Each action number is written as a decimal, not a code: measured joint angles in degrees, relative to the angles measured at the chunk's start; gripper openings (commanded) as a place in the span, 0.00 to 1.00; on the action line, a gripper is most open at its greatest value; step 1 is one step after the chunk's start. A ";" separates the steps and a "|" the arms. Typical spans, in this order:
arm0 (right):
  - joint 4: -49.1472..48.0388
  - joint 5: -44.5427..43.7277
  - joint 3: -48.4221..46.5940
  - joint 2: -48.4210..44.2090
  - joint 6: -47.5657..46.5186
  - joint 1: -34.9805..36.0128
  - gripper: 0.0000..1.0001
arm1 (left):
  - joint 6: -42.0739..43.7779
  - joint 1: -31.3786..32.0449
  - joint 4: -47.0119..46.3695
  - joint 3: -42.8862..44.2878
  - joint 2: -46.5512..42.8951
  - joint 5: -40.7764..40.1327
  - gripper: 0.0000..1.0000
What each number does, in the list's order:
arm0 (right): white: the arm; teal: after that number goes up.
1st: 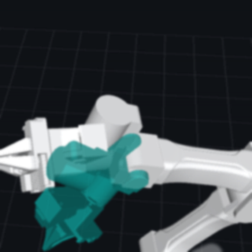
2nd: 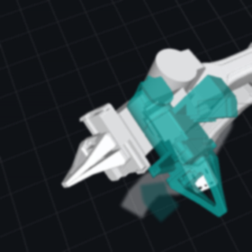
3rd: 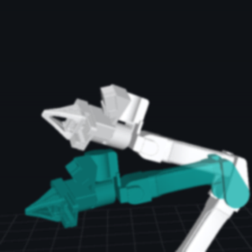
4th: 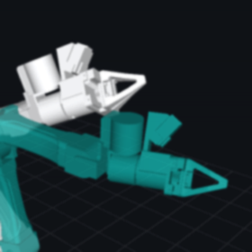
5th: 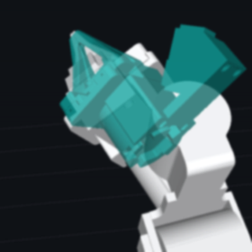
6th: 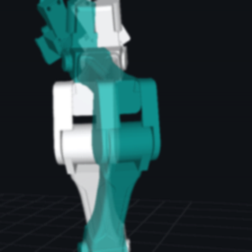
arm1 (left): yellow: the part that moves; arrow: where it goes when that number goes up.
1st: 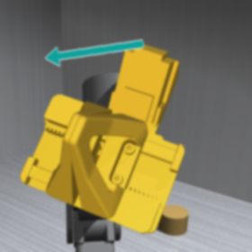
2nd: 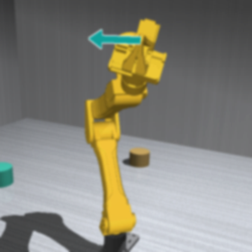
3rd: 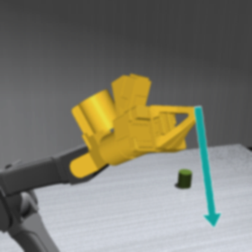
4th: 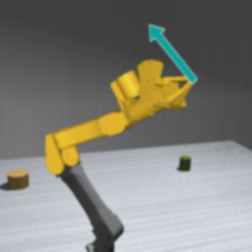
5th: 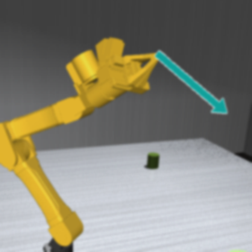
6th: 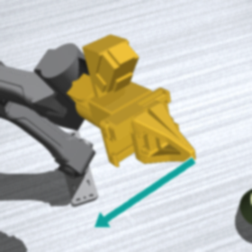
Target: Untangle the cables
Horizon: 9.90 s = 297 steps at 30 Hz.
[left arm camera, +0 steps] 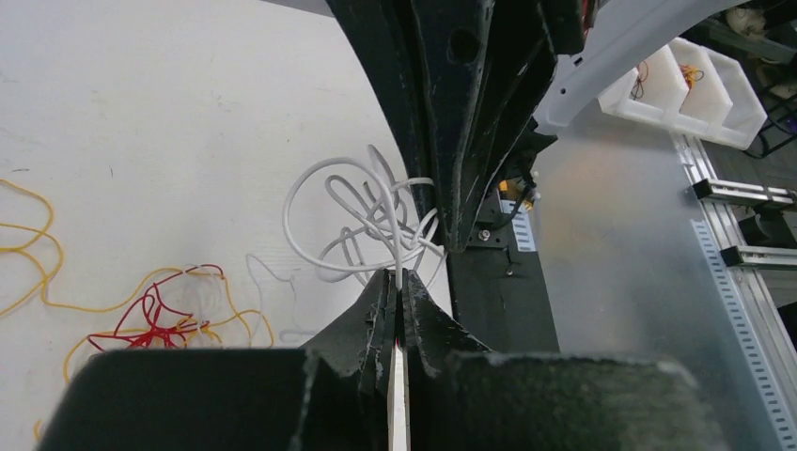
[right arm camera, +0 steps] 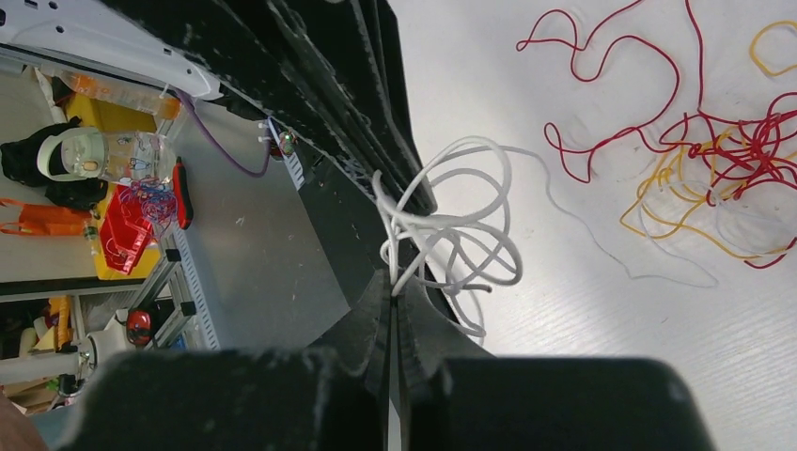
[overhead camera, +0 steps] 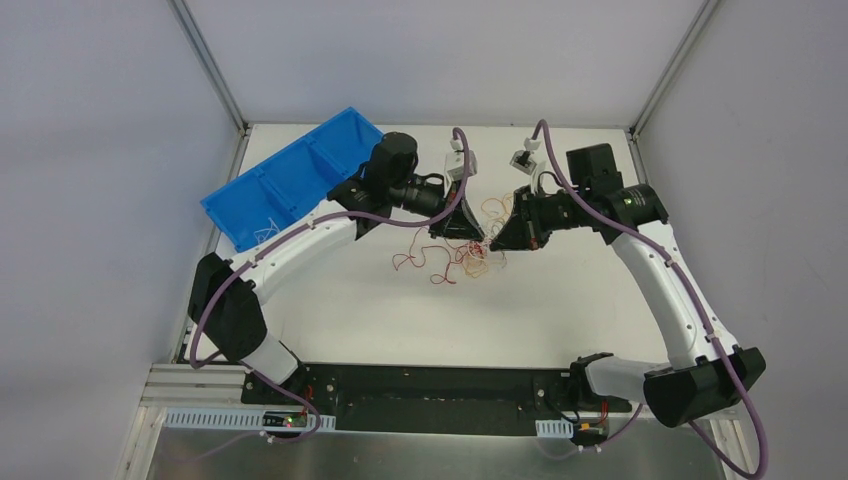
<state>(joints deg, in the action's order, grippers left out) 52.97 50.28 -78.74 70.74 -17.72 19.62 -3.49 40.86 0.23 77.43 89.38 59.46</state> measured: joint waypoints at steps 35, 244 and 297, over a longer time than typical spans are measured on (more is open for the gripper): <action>-25.40 -3.61 18.14 -4.48 7.34 -11.34 0.99 | -31.82 -17.94 -10.12 21.55 -4.17 -7.74 0.00; -8.70 -13.84 4.52 12.74 1.60 -1.05 0.87 | 44.87 -58.88 45.18 2.23 5.14 -31.76 0.71; -18.12 -26.75 3.74 37.86 7.02 -2.10 0.20 | 16.76 -16.44 26.01 -2.82 10.97 -19.58 0.85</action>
<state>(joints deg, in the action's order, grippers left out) 34.85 23.53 -75.00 108.60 -10.70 17.52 13.28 24.43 26.24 74.61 100.36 39.88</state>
